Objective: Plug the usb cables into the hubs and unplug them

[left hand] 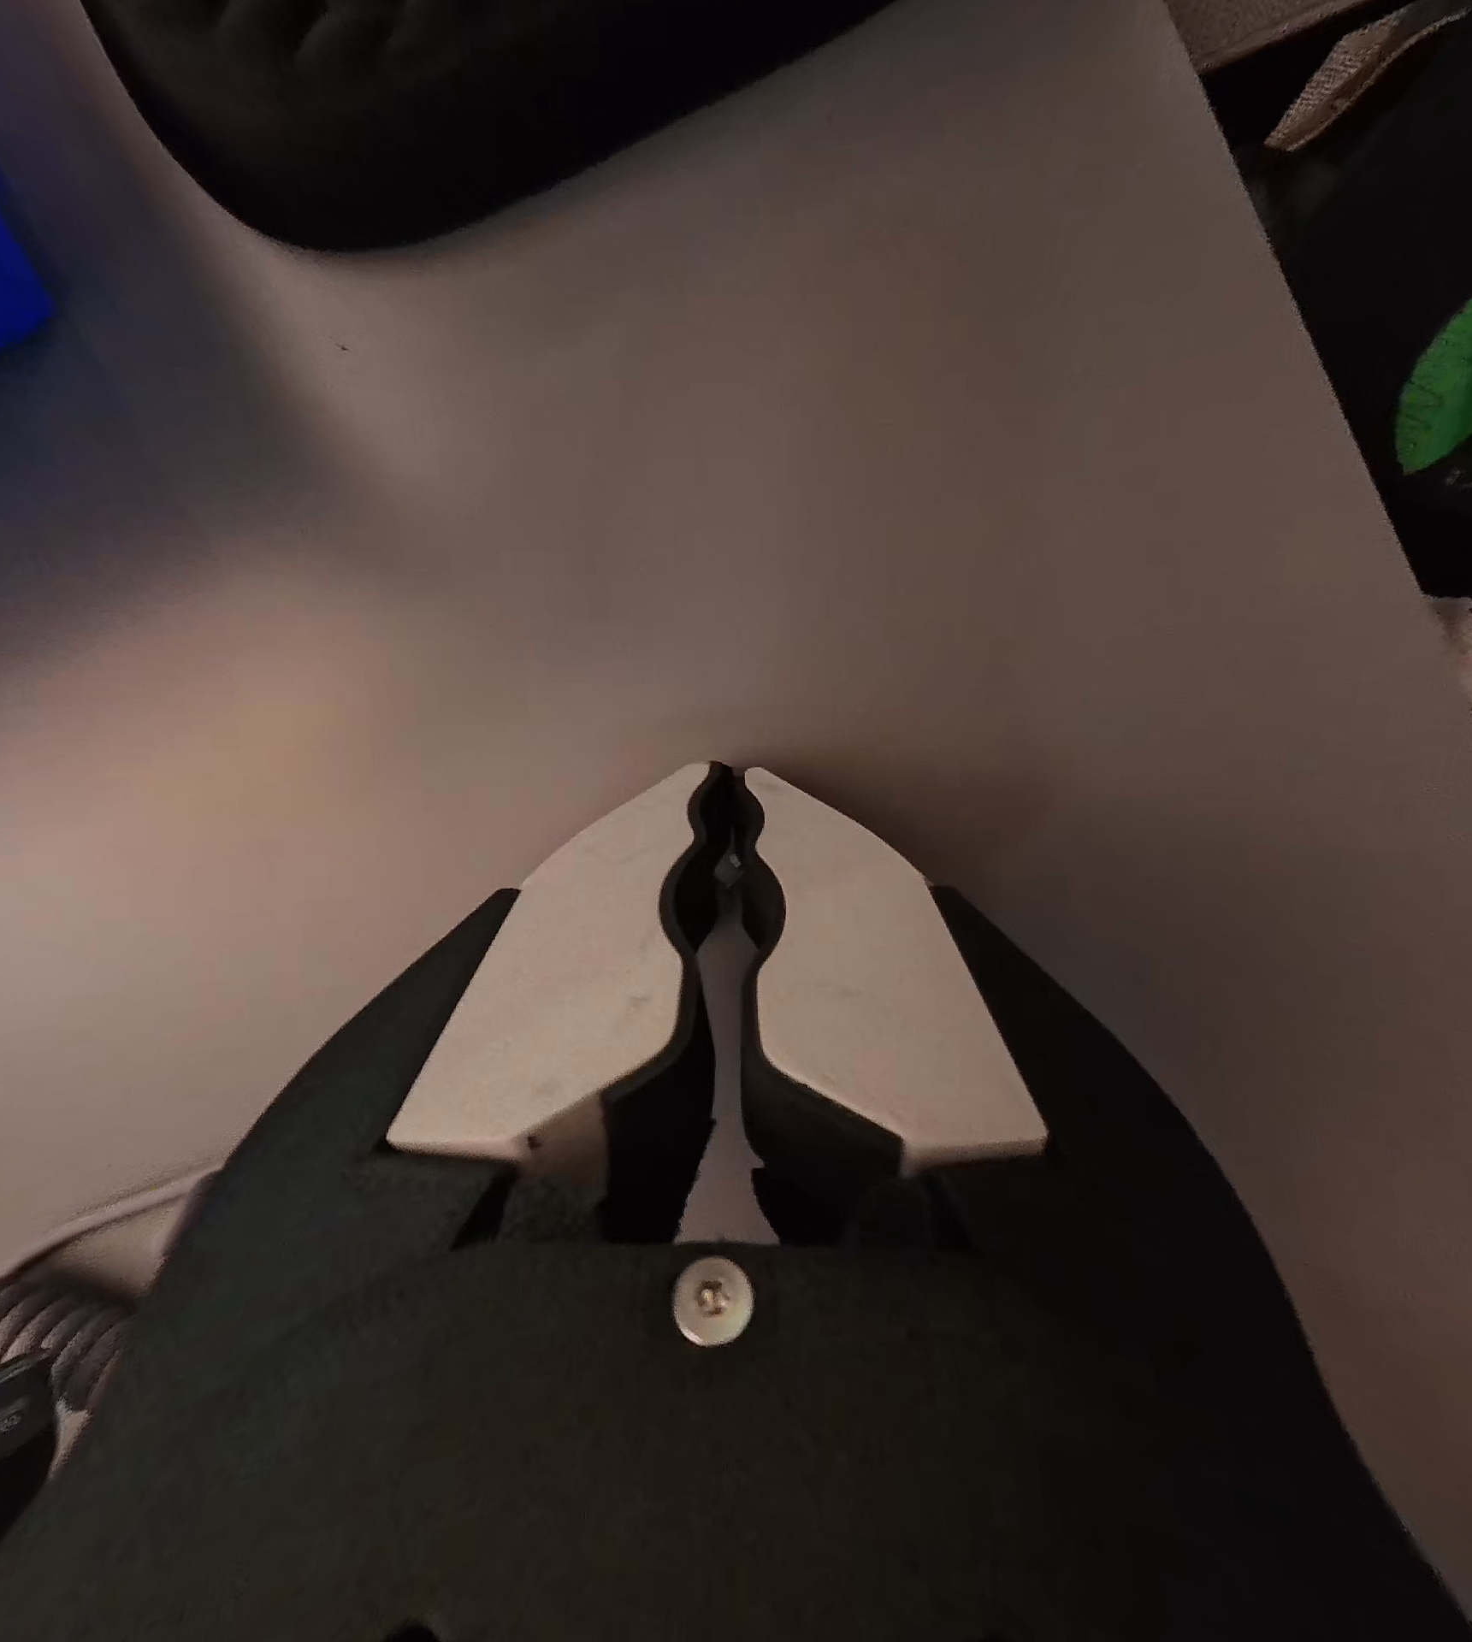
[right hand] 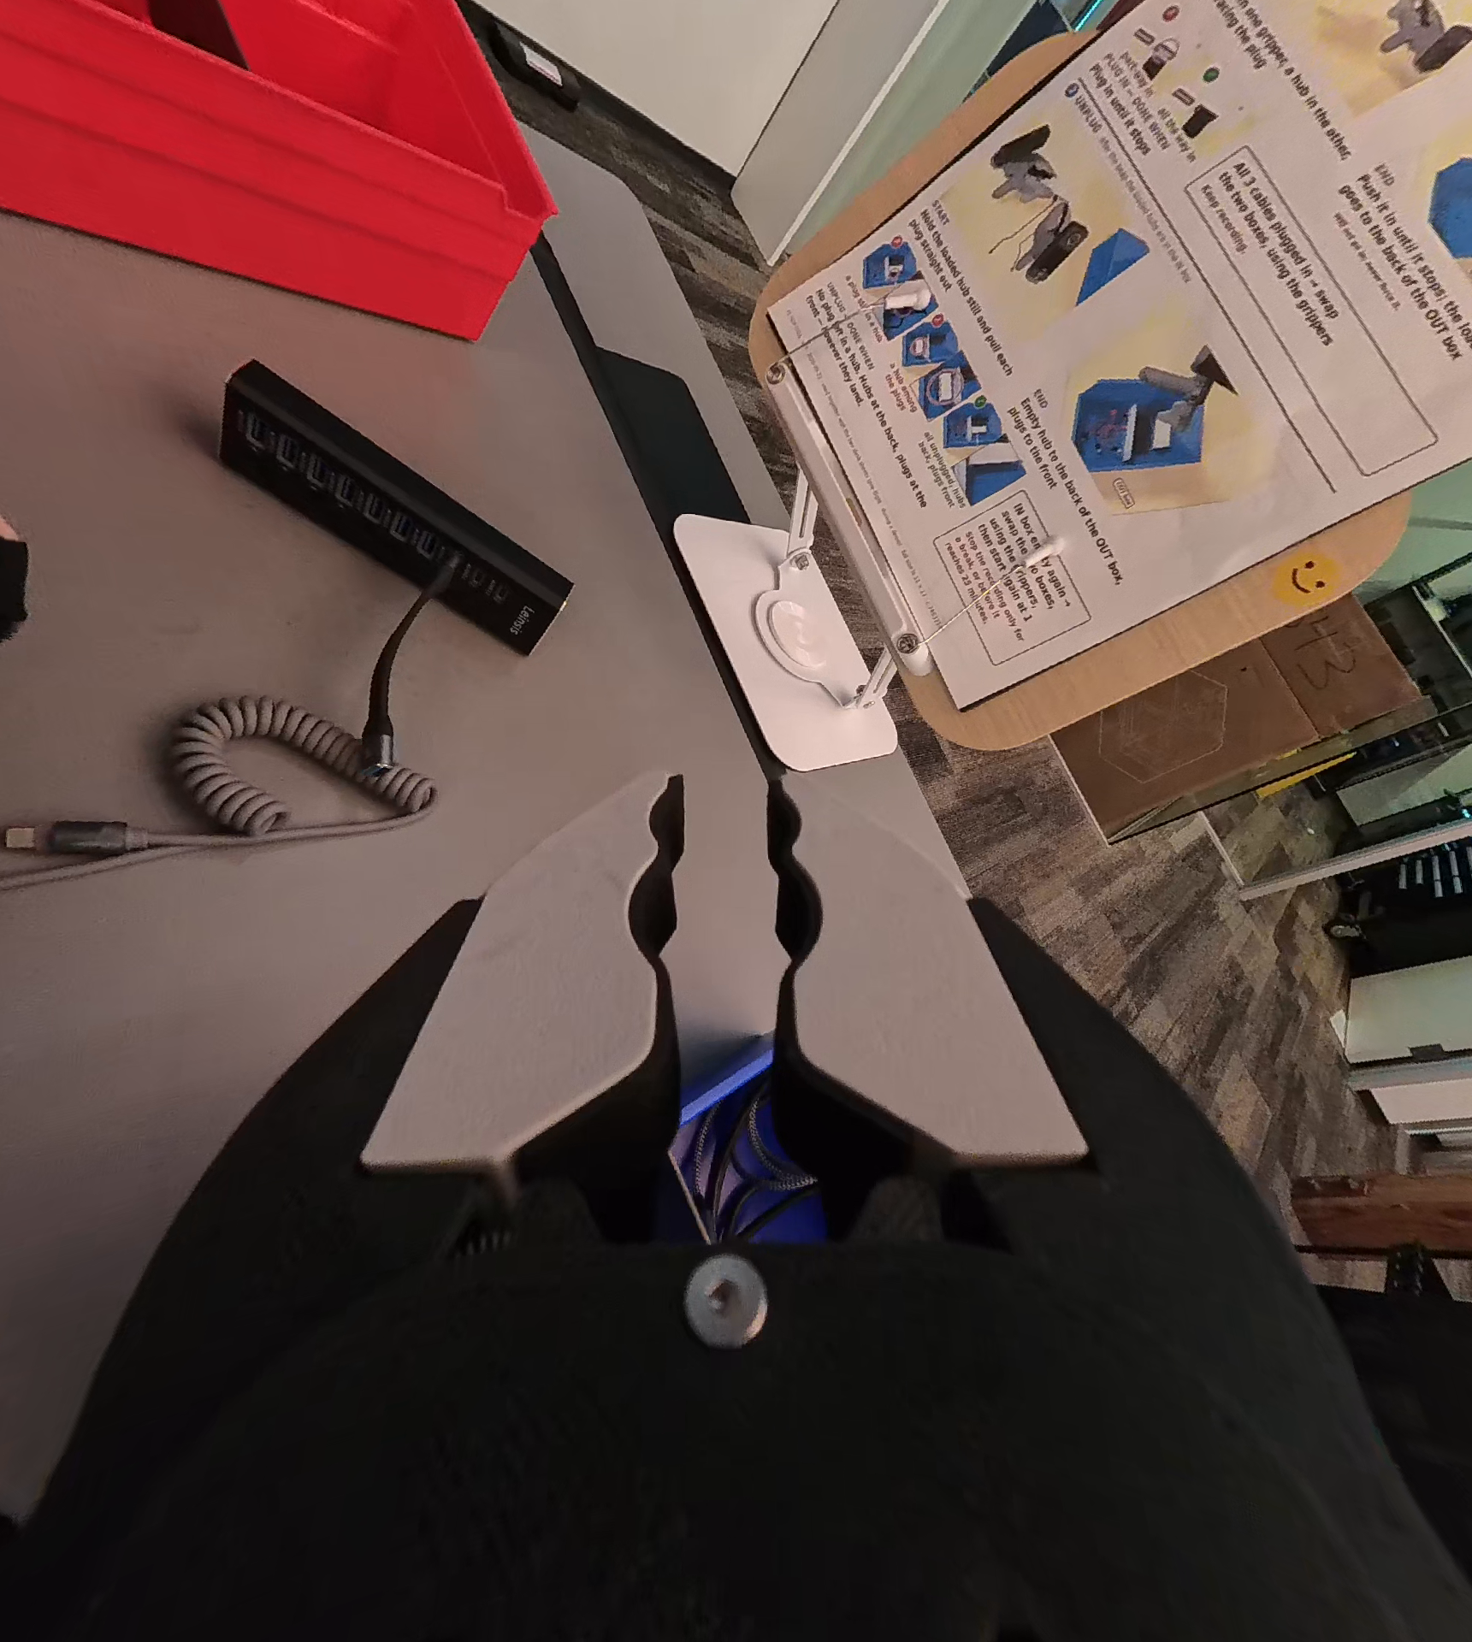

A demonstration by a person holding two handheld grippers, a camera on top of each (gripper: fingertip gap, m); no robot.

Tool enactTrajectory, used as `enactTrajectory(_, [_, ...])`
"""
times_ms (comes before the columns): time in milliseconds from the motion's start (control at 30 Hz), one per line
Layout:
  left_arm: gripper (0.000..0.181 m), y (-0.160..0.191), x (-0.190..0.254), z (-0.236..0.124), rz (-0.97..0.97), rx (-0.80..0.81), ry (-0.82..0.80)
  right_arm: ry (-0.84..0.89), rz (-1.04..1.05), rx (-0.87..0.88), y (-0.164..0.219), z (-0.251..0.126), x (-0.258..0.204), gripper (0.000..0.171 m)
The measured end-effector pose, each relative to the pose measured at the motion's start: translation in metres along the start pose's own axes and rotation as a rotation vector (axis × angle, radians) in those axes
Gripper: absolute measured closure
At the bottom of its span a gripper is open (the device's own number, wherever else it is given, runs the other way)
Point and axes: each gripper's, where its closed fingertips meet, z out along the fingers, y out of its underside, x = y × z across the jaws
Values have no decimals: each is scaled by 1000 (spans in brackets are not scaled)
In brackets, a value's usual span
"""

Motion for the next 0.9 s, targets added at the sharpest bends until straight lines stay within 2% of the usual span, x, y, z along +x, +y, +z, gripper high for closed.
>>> enactTrajectory(33, [181,-1,-2,1,2,5,-10,2,-3,-1,0,0,0,153])
enactTrajectory(333, [181,-11,-15,6,-21,63,-57,-18,-40,-41,2,10,-8,153])
enactTrajectory(800, [181,-11,-15,6,2,64,-67,-16,-51,-50,0,11,-10,153])
enactTrajectory(900, [177,-17,-22,-9,-2,106,-86,-6,-53,-51,0,9,-8,152])
